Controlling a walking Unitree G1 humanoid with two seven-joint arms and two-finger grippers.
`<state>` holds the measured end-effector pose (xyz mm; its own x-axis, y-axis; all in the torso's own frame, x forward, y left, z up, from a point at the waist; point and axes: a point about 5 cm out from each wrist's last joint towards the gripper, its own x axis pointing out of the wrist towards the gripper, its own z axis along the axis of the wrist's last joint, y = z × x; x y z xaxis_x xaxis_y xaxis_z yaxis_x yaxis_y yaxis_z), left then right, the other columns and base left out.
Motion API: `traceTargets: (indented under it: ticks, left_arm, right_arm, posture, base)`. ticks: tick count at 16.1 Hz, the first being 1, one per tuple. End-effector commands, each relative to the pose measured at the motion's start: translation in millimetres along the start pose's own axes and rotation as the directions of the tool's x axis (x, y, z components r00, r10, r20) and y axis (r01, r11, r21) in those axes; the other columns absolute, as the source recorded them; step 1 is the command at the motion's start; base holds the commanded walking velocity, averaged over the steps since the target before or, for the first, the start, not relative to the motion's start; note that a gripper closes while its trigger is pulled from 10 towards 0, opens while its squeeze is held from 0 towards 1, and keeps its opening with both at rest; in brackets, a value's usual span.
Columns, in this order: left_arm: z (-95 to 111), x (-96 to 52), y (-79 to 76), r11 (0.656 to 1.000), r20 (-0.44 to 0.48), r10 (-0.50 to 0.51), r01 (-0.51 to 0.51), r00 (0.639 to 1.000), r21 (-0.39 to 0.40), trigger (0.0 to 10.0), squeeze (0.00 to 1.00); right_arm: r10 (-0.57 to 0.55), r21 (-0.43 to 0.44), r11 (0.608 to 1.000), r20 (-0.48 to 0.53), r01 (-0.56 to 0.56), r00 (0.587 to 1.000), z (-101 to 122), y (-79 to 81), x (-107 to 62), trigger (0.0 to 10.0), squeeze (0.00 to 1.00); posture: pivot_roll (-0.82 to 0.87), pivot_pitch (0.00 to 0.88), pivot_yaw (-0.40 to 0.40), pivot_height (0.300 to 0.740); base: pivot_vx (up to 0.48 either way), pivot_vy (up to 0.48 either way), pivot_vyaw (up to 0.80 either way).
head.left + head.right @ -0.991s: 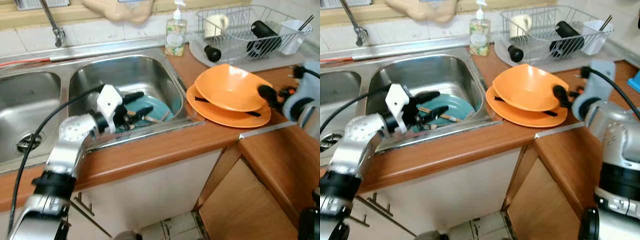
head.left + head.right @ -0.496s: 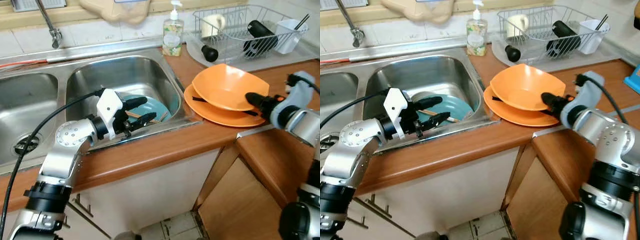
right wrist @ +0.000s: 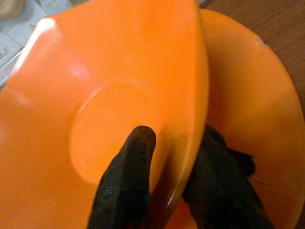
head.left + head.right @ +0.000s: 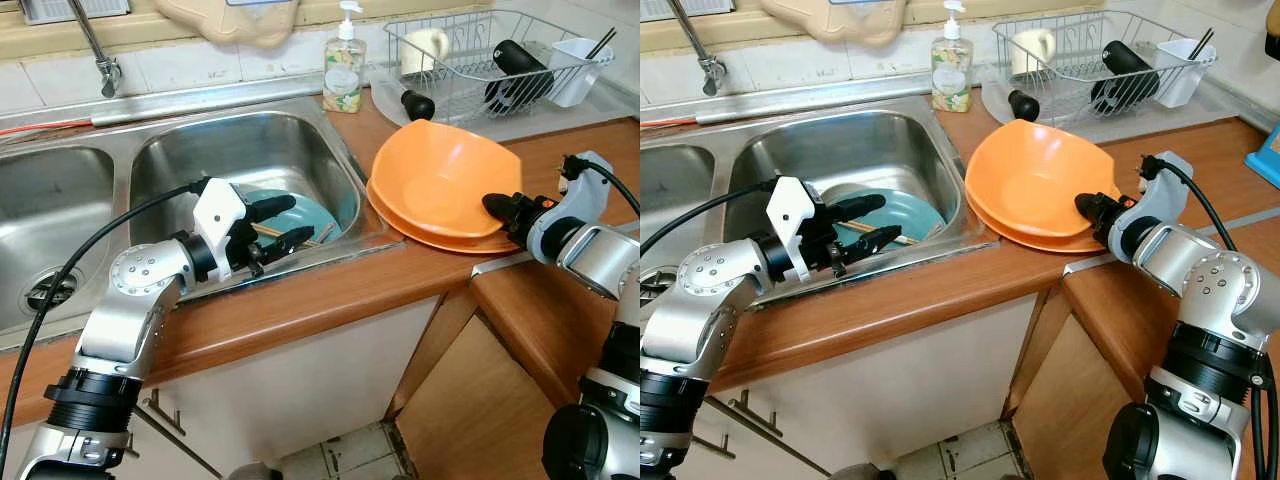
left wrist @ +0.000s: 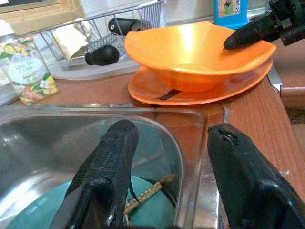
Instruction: Kitchen organization
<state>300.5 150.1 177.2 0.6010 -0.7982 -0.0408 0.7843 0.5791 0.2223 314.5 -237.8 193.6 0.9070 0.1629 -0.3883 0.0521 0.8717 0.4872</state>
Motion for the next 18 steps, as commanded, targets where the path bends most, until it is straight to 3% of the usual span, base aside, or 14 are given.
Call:
traceTargets:
  ticks: [1, 7, 11, 12, 15, 16, 17, 18]
  left_arm:
    - [3, -0.5, -1.2, 1.0, -0.006, -0.008, 0.008, 1.0, 0.015, 10.0, 0.0]
    - [2, 0.5, -3.5, 1.0, -0.009, -0.005, 0.005, 1.0, 0.019, 10.0, 0.0]
    - [5, 2.9, 3.8, 0.997, 0.011, 0.074, -0.074, 0.997, -0.022, 10.0, 0.0]
    - [8, 5.7, 8.7, 0.992, 0.025, 0.11, -0.108, 0.994, -0.065, 10.0, 1.0]
    - [14, 13.8, 14.0, 0.979, 0.075, 0.166, -0.155, 0.983, -0.132, 10.0, 1.0]
    - [17, 16.3, 14.2, 0.974, 0.097, 0.167, -0.149, 0.981, -0.169, 10.0, 0.24]
    - [23, 20.6, 15.3, 0.958, 0.142, 0.182, -0.143, 0.973, -0.248, 10.0, 0.0]
    - [25, 22.5, 16.8, 0.946, 0.162, 0.196, -0.143, 0.967, -0.292, 10.0, 0.0]
  right_arm:
    - [0.009, 0.0, 1.0, 0.012, -0.009, 1.0, 3, 4.0, -1.5, 0.0, 0.0]
    - [0.006, -0.003, 1.0, 0.036, -0.006, 0.999, 6, 6.4, -2.2, 0.0, 0.0]
    - [0.089, -0.032, 0.996, 0.117, -0.086, 0.989, 17, 20.5, -6.4, 0.0, 0.0]
    - [0.132, -0.051, 0.991, 0.151, -0.125, 0.98, 22, 28.4, -8.6, 0.0, 0.0]
    - [0.201, -0.121, 0.976, 0.211, -0.179, 0.957, 29, 41.1, -12.5, 0.0, 0.0]
    - [0.231, -0.158, 0.968, 0.243, -0.196, 0.942, 33, 47.1, -14.8, 0.0, 0.0]
    - [0.324, -0.241, 0.935, 0.283, -0.26, 0.903, 39, 63.0, -21.8, 0.0, 0.0]
    - [0.393, -0.275, 0.907, 0.279, -0.319, 0.876, 39, 73.4, -26.4, 0.0, 0.0]
  posture:
    - [-0.11, 0.0, 0.034, 0.74]
    - [-0.11, 0.0, 0.037, 0.74]
    - [-0.11, 0.0, 0.039, 0.74]
    - [-0.11, 0.0, 0.038, 0.74]
    - [-0.11, 0.0, 0.038, 0.74]
    - [-0.11, 0.0, 0.04, 0.74]
    - [-0.11, 0.0, 0.043, 0.74]
    - [-0.11, 0.0, 0.044, 0.74]
  base:
    - [0.0, 0.0, 0.0]
    - [0.0, 0.0, 0.0]
    - [0.0, 0.0, 0.0]
    - [0.0, 0.0, 0.0]
    - [0.0, 0.0, 0.0]
    - [0.0, 0.0, 0.0]
    - [0.0, 0.0, 0.0]
    - [0.0, 0.0, 0.0]
